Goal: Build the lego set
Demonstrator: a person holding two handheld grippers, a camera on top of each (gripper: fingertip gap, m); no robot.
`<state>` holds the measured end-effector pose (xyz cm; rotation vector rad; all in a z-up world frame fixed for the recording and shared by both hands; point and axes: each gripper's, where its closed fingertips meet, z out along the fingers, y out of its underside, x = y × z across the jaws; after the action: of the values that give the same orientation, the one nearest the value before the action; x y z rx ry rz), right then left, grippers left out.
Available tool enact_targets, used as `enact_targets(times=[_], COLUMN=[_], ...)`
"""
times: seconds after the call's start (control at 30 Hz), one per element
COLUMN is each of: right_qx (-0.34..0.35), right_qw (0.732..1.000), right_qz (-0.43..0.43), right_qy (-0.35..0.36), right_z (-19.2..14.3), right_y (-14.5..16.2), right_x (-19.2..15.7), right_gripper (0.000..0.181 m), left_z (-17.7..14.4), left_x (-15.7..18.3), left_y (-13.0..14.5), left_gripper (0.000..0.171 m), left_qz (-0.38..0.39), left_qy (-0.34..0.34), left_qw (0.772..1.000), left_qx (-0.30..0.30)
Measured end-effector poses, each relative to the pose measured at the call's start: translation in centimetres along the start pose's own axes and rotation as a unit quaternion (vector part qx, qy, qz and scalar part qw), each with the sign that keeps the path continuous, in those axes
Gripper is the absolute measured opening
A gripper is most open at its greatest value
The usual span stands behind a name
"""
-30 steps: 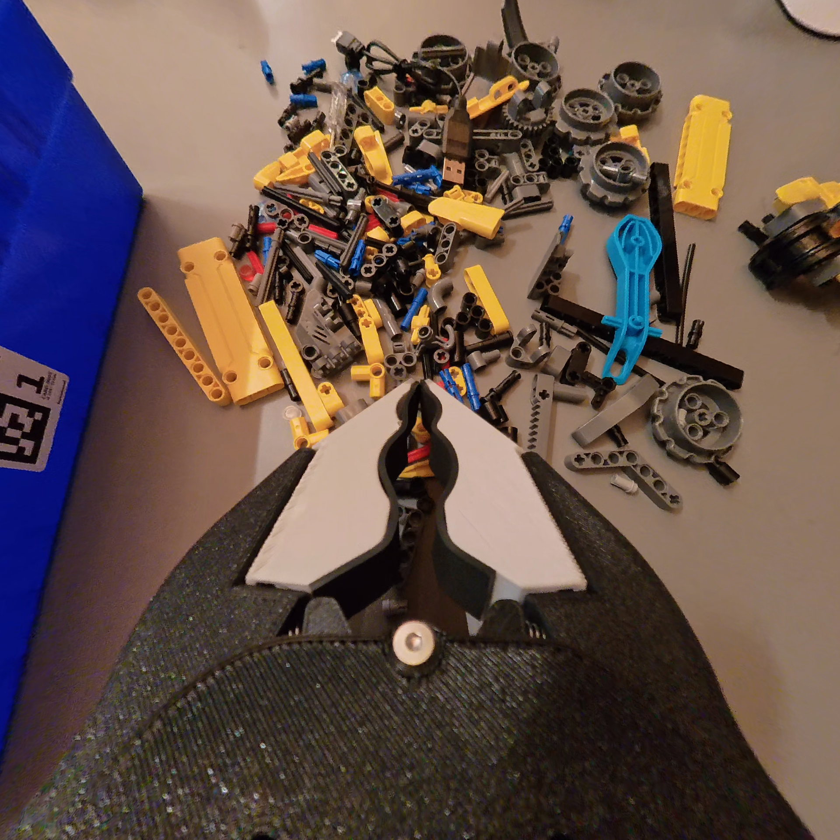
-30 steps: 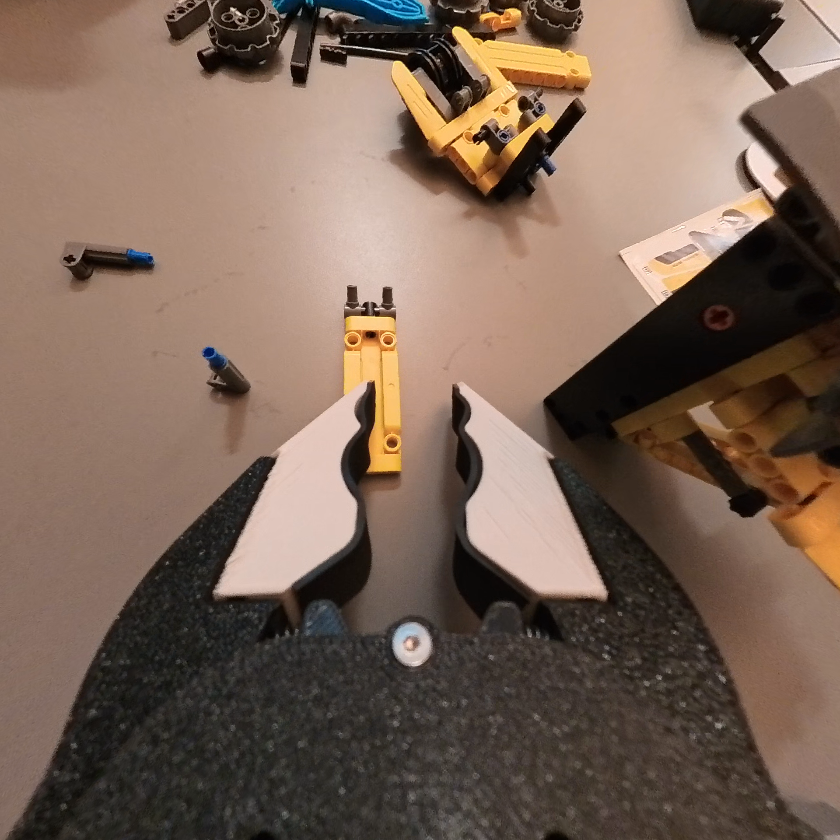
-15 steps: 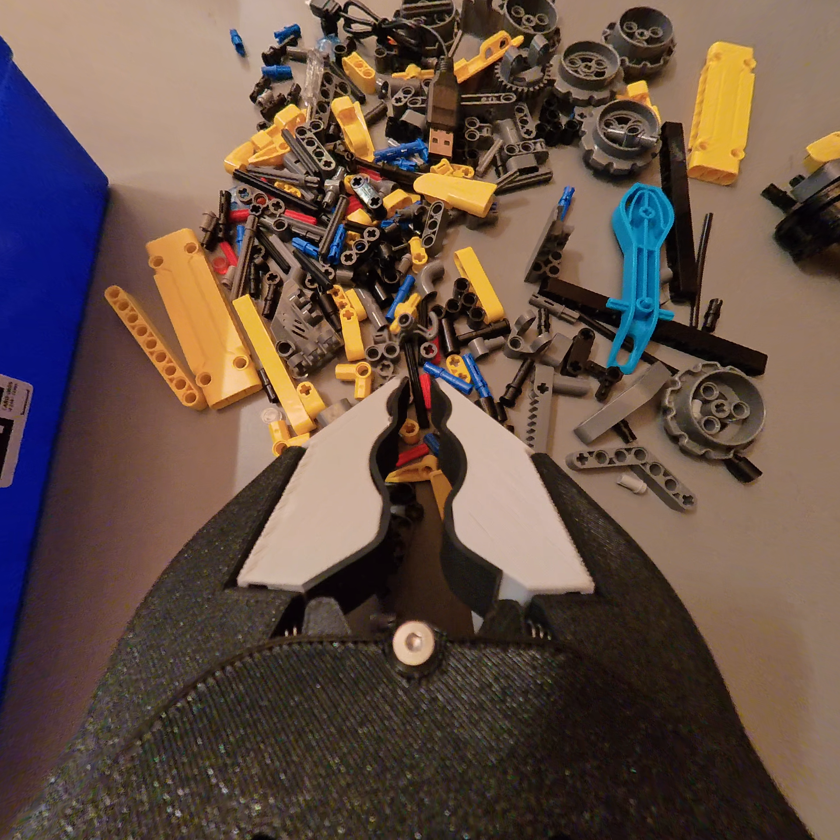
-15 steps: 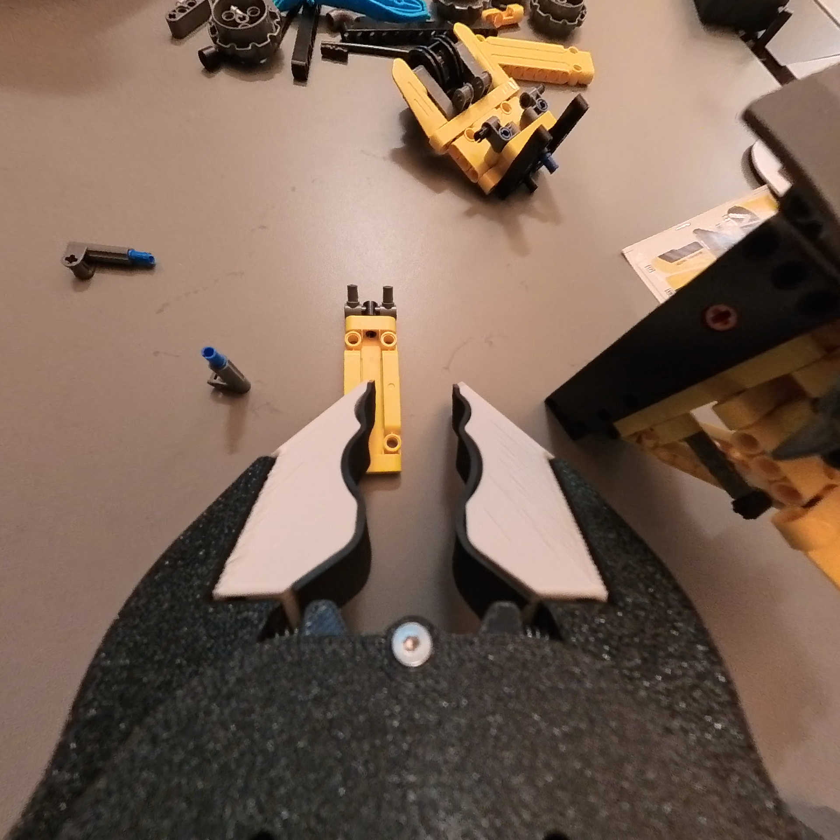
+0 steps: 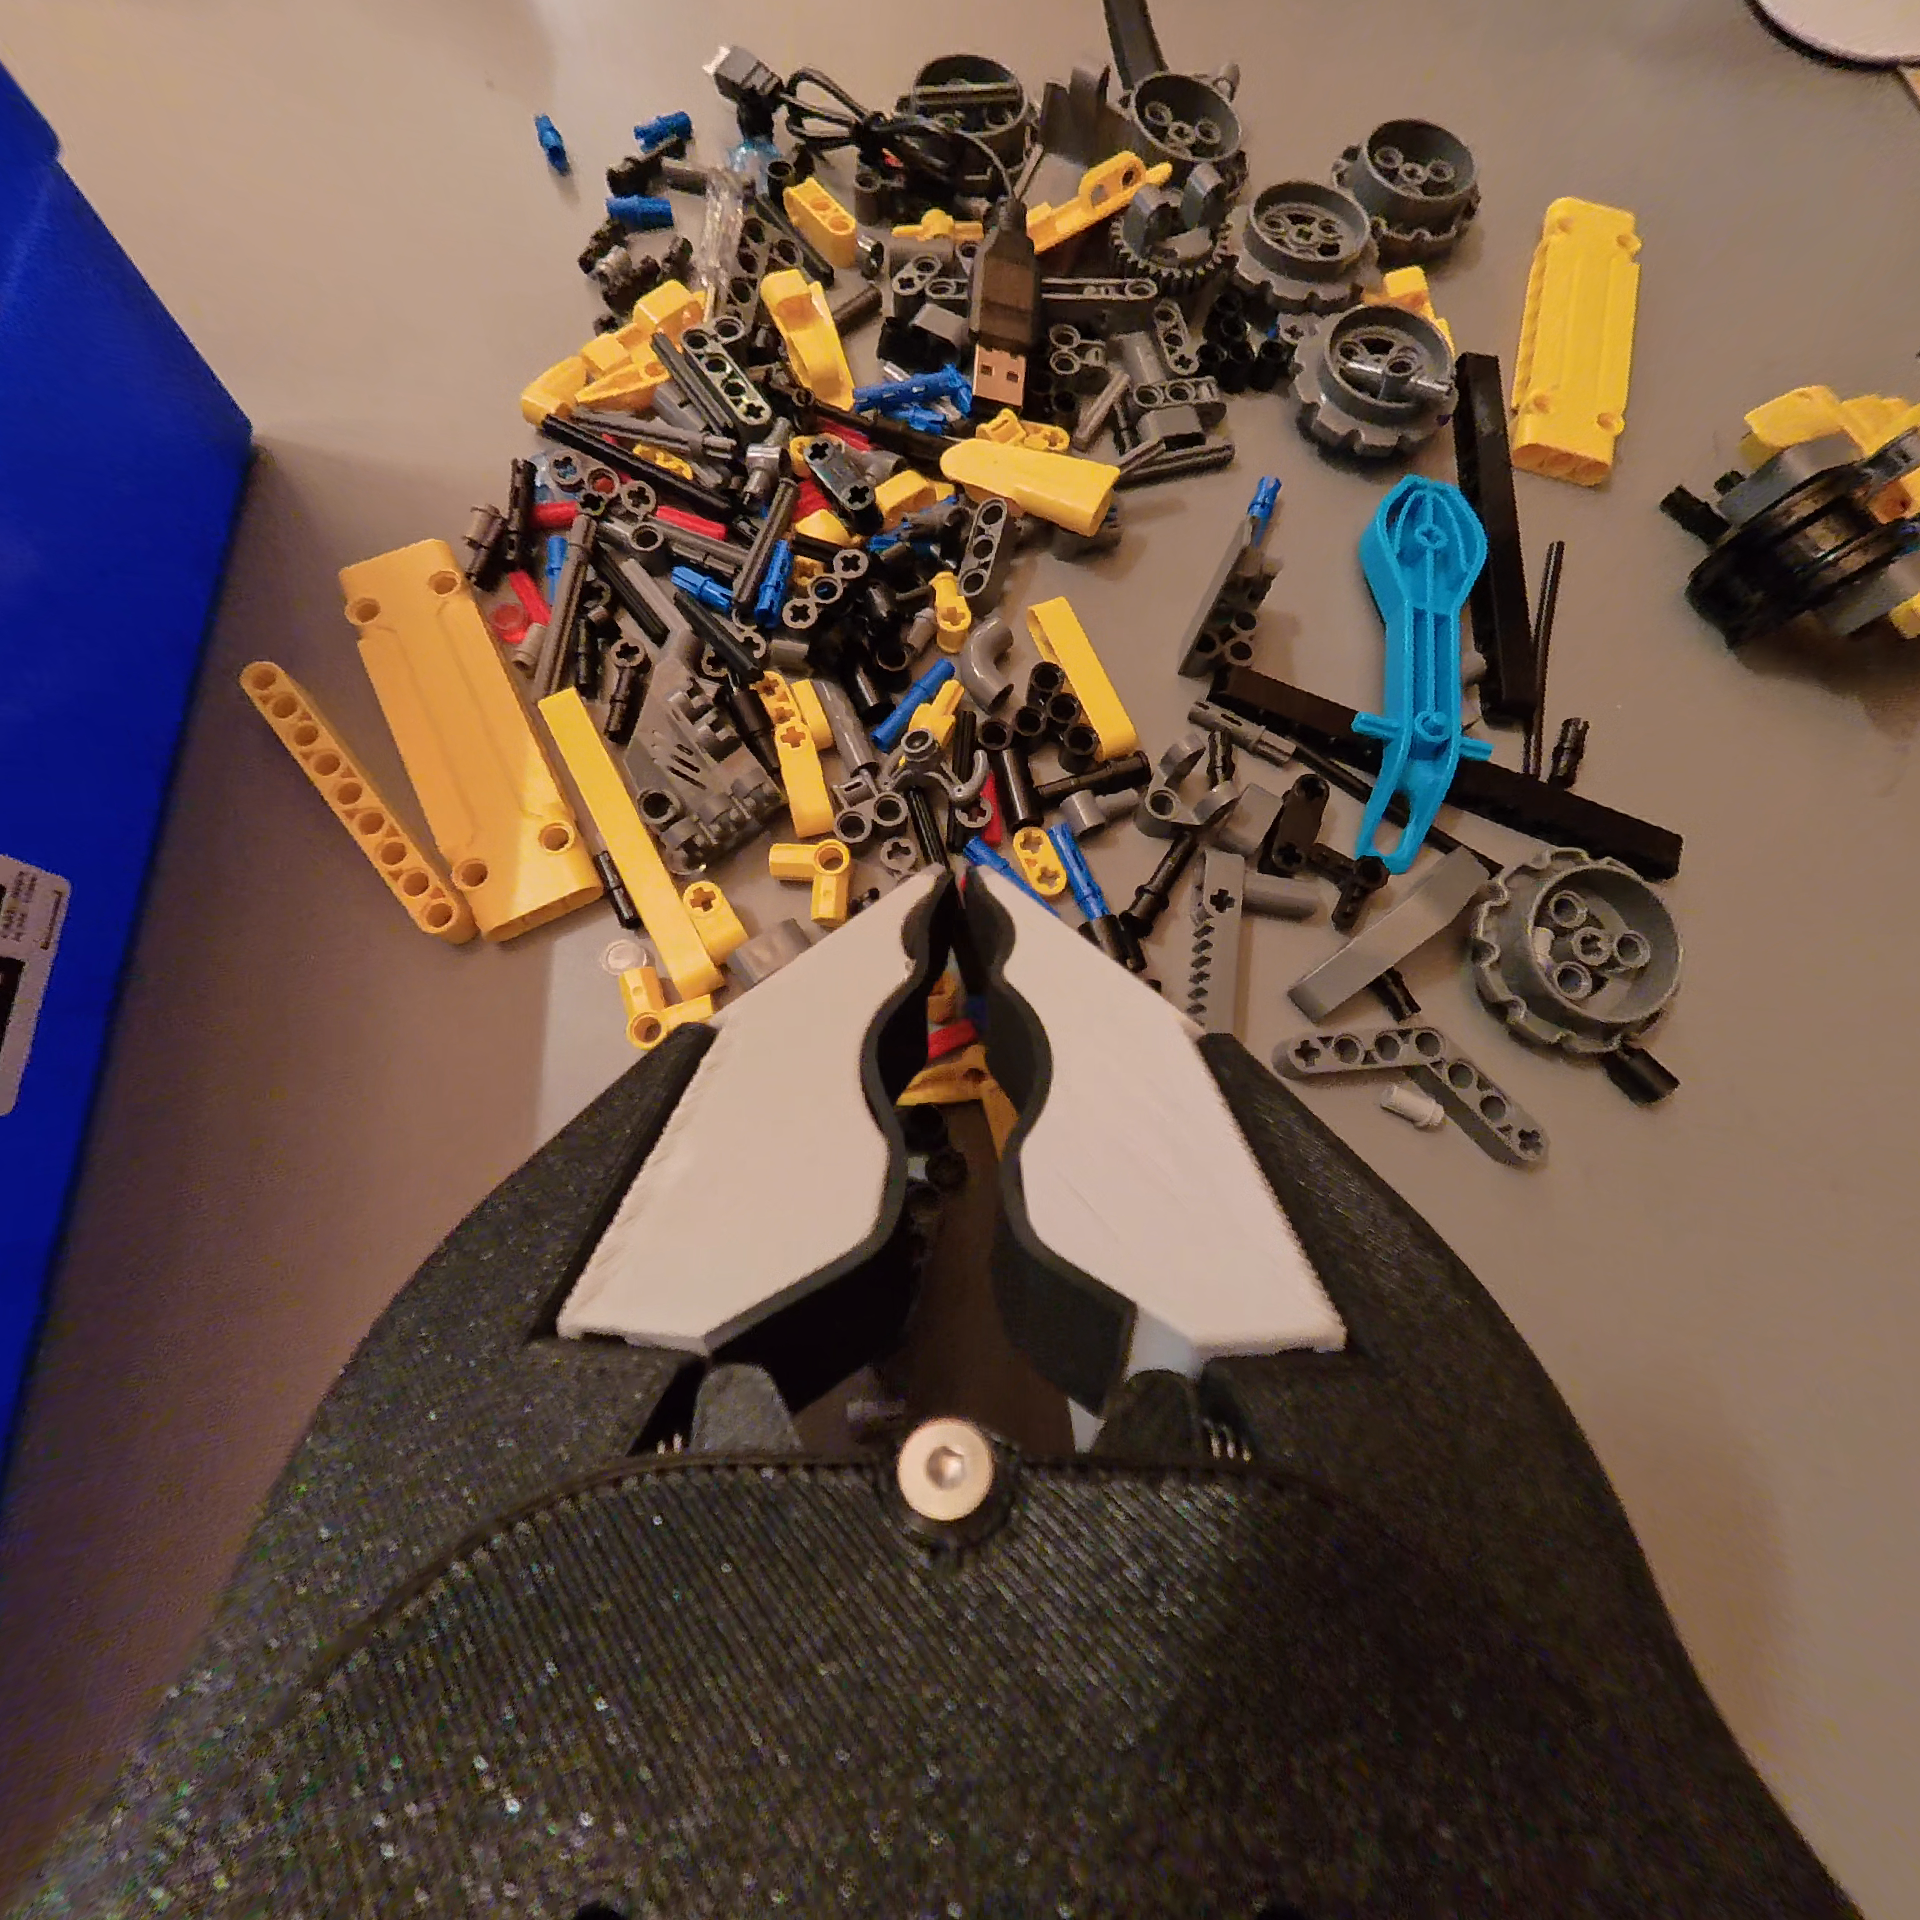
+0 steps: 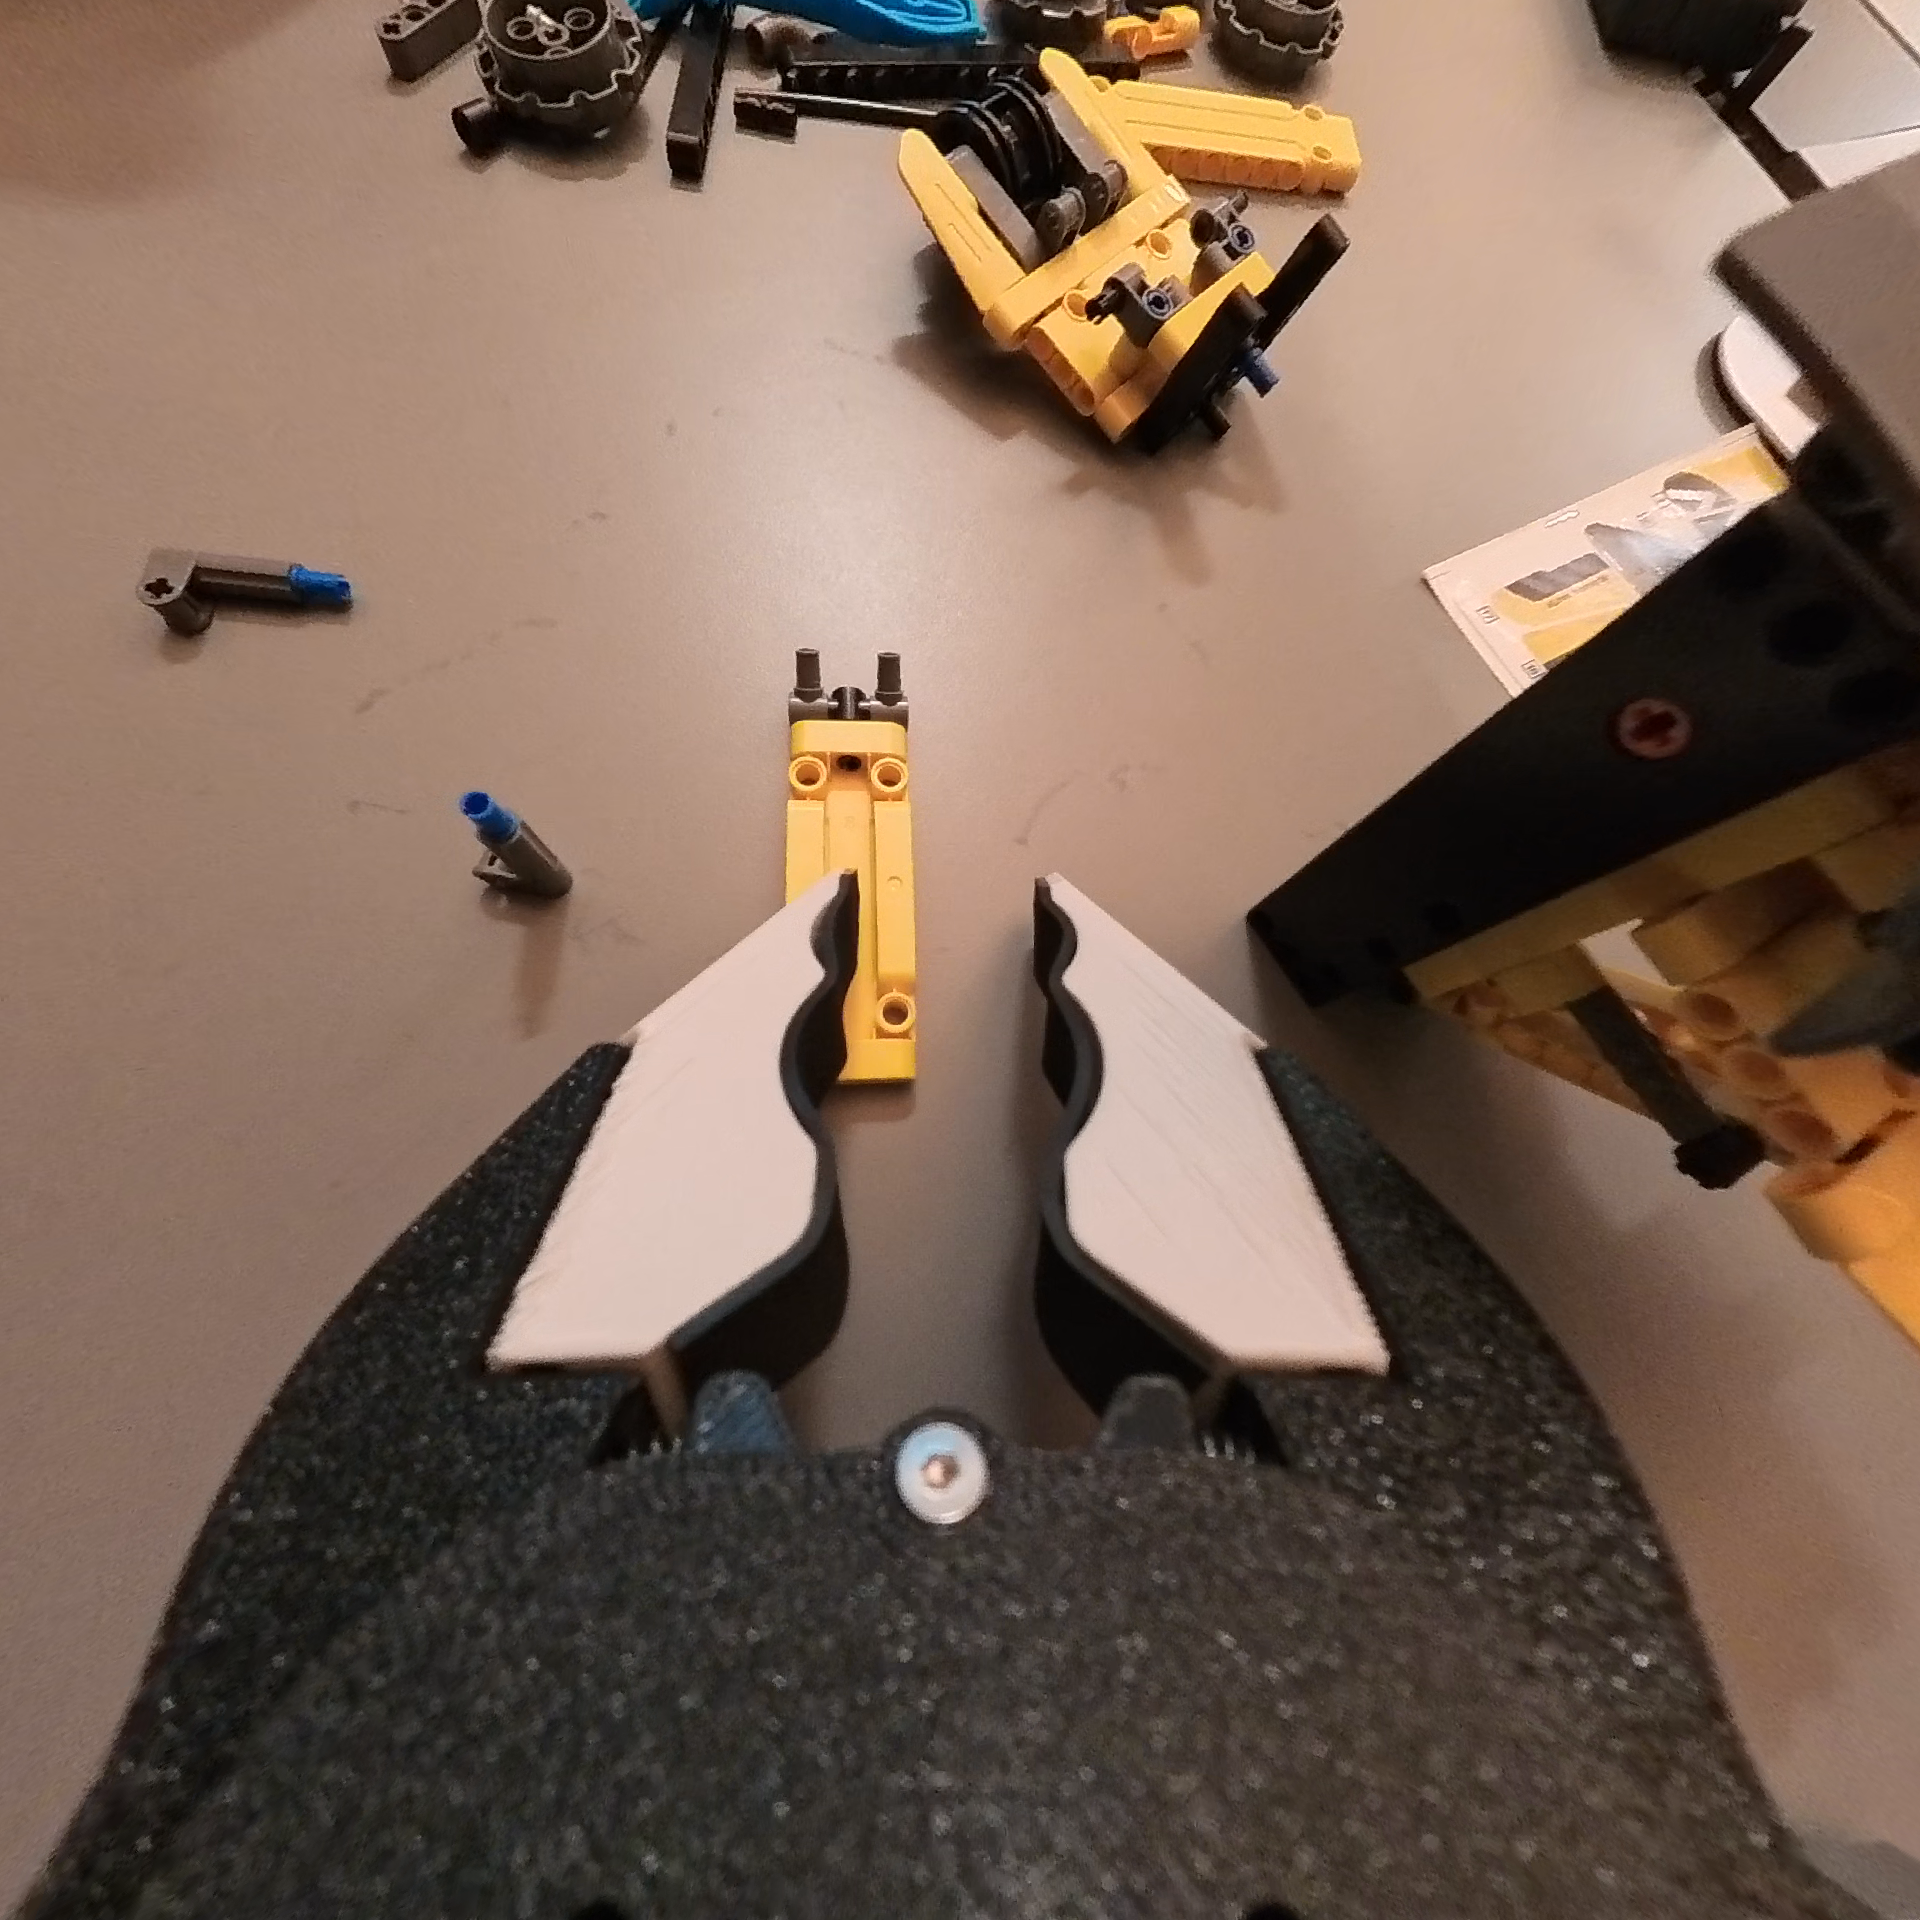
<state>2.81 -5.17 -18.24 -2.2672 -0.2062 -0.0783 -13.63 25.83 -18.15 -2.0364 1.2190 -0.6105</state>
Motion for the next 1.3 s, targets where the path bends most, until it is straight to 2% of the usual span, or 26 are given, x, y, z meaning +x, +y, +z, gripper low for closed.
enact_targets(times=[0.3,0.63,0.83,0.93,1.0,1.13,1.2,1.3], right_qx=[0.000,-0.002,-0.002,-0.002,-0.002,-0.001,-0.001,-0.001], right_qw=[1.000,1.000,1.000,1.000,1.000,1.000,1.000,1.000], right_qz=[-0.003,-0.005,-0.007,-0.007,-0.008,-0.013,-0.016,-0.020], right_qy=[-0.001,0.000,0.000,0.000,0.001,0.003,0.004,0.005], right_z=[0.0,0.0,0.0,0.0,0.0,0.0,0.0,0.0], right_y=[0.0,0.0,0.0,0.0,0.0,0.0,0.0,0.0], right_x=[-0.1,-0.1,-0.1,-0.1,-0.2,-0.2,-0.3,-0.3], right_gripper=[0.033,0.033,0.033,0.033,0.033,0.033,0.033,0.033], left_z=[0.5,0.3,-0.5,-1.1,-1.5,-3.3,-3.5,-3.1], left_x=[0.1,-0.1,0.0,0.5,1.5,3.6,3.8,3.8], left_y=[0.5,0.8,-0.3,-0.9,-1.6,-3.8,-3.9,-3.4], left_gripper=[0.010,0.003,0.002,0.002,0.002,0.001,0.001,0.001], left_qz=[0.006,0.022,0.003,-0.010,-0.044,-0.136,-0.143,-0.115], left_qy=[-0.005,-0.011,0.004,0.032,0.080,0.211,0.222,0.195], left_qw=[1.000,0.999,1.000,0.999,0.995,0.963,0.959,0.970], left_qx=[-0.014,-0.029,0.003,0.023,0.045,0.100,0.104,0.091])
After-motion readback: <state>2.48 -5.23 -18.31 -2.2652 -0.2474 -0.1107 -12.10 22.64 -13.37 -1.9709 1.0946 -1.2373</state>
